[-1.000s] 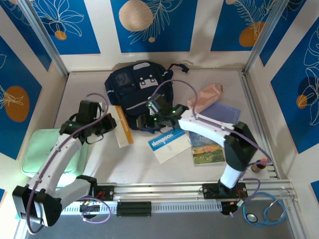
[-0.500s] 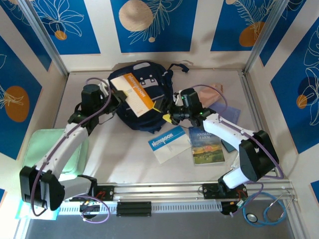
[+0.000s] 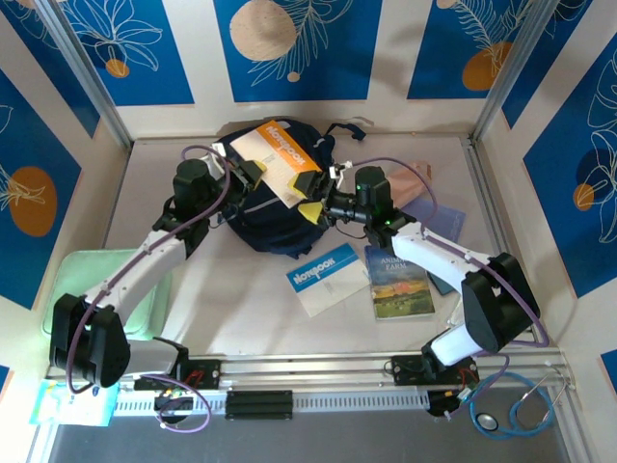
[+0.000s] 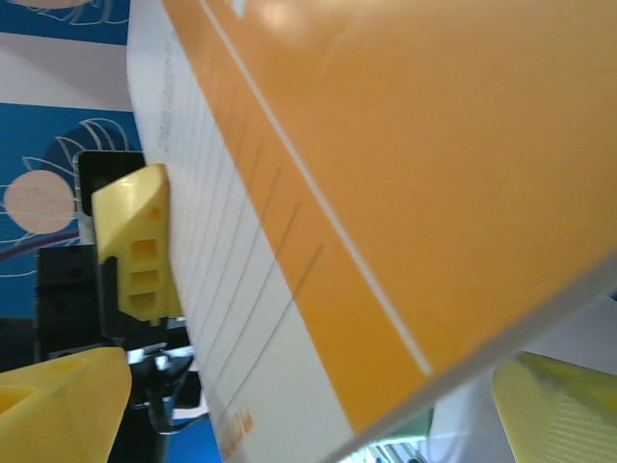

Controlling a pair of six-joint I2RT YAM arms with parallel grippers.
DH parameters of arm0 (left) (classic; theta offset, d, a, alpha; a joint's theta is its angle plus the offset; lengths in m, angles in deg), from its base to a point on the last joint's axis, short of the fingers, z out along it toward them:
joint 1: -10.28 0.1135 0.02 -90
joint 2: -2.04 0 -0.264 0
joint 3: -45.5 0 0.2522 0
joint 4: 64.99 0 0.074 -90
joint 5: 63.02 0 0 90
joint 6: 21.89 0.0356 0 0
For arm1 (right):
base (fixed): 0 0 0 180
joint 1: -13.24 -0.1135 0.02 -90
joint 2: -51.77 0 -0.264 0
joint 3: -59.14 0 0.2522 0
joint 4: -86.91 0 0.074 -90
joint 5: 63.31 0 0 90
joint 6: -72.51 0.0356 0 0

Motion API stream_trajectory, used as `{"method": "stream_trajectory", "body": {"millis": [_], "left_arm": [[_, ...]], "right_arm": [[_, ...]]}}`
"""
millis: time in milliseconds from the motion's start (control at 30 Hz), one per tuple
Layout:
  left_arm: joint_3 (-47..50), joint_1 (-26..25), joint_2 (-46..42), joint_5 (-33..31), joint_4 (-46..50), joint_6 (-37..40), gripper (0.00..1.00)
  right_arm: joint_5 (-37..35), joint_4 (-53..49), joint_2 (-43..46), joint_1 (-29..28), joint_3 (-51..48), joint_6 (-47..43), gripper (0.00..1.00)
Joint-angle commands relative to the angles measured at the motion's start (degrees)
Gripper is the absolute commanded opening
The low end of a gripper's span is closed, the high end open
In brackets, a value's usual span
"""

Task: Pack the student bag
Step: Pass the book.

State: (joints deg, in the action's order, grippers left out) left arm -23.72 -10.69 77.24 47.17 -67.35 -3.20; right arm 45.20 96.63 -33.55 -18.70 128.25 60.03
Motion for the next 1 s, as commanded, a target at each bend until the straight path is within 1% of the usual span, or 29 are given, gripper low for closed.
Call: {"method": "stream_trajectory", "body": {"millis": [0,67,133,200,267,333,400,467,567,667,733,800,867,900,933,967], "left_arm": [[1.3,-0.6,0.4,1.3,-5.7,-2.8,0.0],[1.9,-0.7,0.6,1.5,-6.9,-3.4,0.0],[2.7,-0.7,0.6,1.3,-7.0,-3.6,0.0],[3.5,-0.7,0.6,1.0,-7.0,-3.9,0.0],[4.3,-0.5,0.7,0.9,-7.0,-3.9,0.0],[5.0,-0.3,0.6,1.0,-6.5,-3.8,0.0],[5.3,-0.3,0.4,1.0,-5.5,-3.2,0.0],[5.7,-0.3,0.2,0.8,-3.9,-2.4,0.0],[6.5,-0.3,-0.2,0.7,-2.4,-1.7,0.0],[7.3,-0.2,-0.7,0.4,-0.8,-0.6,0.0],[7.3,-0.2,-1.0,0.4,1.6,1.1,0.08],[7.0,0.0,-1.4,0.4,5.2,3.9,0.16],[6.5,0.2,-2.4,-1.4,12.2,8.2,0.39],[6.4,0.2,-3.2,-3.6,16.1,11.5,0.5],[6.3,0.2,-3.6,-5.6,19.5,14.8,0.56],[6.0,0.3,-3.7,-7.1,22.3,17.8,0.6]], "right_arm": [[-0.3,6.0,-1.2,-0.8,1.2,2.1,0.94],[-0.6,7.3,-1.8,-1.0,1.8,2.5,0.92],[-1.9,10.6,-1.6,-0.7,0.8,2.8,0.84],[-4.6,13.3,-0.3,-0.7,-1.0,2.5,0.78],[-6.4,12.0,0.9,-0.4,-1.8,1.4,0.74],[-6.6,9.1,1.6,0.1,-1.5,-0.1,0.69],[-7.1,6.4,1.6,0.3,-1.0,-0.7,0.62],[-7.7,5.8,0.9,0.3,-0.6,-0.6,0.58],[-7.6,4.0,-0.3,0.5,1.1,-1.1,0.44],[-7.7,-1.9,-1.2,0.6,3.5,-3.2,0.22],[-7.8,-4.7,-1.3,0.6,4.3,-4.7,0.06],[-8.4,-7.3,-0.8,0.5,4.3,-6.4,0.0],[-9.5,-13.4,-0.3,0.6,5.6,-9.8,0.0],[-10.4,-17.8,-0.1,0.7,6.9,-12.2,0.0],[-11.6,-21.5,0.0,0.9,7.9,-14.6,0.0],[-12.5,-24.7,0.3,1.2,8.5,-16.3,0.0]]}}
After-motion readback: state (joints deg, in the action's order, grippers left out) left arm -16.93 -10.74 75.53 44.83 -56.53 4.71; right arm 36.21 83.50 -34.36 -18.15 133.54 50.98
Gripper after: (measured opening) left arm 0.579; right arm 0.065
